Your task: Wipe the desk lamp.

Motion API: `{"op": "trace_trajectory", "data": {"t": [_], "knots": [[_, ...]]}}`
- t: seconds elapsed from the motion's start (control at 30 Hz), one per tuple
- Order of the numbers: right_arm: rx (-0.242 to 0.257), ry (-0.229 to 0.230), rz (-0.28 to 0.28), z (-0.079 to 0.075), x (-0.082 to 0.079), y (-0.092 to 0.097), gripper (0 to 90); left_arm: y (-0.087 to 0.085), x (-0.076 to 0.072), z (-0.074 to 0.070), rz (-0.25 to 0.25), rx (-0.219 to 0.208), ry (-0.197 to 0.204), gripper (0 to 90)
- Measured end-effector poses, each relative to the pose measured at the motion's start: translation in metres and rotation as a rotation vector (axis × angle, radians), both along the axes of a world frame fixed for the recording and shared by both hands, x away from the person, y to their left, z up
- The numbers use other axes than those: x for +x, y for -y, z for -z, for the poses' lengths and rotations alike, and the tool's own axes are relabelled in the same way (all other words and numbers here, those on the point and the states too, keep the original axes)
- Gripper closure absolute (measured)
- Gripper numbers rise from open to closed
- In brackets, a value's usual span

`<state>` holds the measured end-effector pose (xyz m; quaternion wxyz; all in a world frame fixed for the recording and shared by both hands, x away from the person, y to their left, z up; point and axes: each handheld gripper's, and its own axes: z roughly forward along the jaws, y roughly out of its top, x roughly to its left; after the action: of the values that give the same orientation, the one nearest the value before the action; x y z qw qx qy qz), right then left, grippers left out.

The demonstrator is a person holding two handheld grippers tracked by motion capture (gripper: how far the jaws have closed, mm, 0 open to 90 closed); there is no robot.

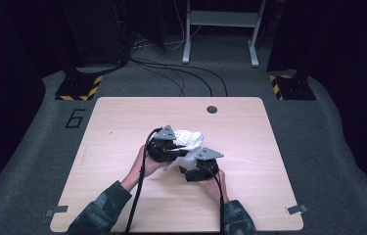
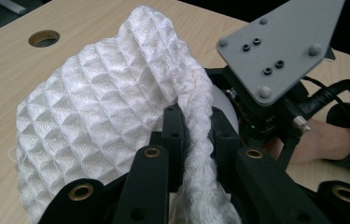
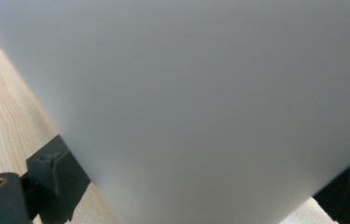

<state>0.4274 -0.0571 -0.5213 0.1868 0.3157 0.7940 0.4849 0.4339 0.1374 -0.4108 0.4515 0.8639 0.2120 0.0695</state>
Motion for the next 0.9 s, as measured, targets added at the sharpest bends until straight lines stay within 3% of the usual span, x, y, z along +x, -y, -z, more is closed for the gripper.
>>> {"op": "trace_trajectory", "data": {"t": [0.2,0.37,0.67,0.9], "knots": [[0.005,-0.003,-0.002,0.0,0.0,0.0,6.9,0.008,-0.004,0.002,0.024,-0.03,-0.015,80.0],[0.003,0.002,0.001,0.0,0.0,0.0,6.9,0.018,-0.002,0.001,0.045,-0.018,-0.016,80.0],[0.004,0.007,0.011,0.0,0.0,-0.001,7.0,0.03,0.016,0.001,0.002,-0.008,0.005,80.1],[-0.001,0.01,0.007,0.0,0.0,0.0,6.9,0.021,0.026,0.001,-0.027,-0.016,-0.009,80.3]]}}
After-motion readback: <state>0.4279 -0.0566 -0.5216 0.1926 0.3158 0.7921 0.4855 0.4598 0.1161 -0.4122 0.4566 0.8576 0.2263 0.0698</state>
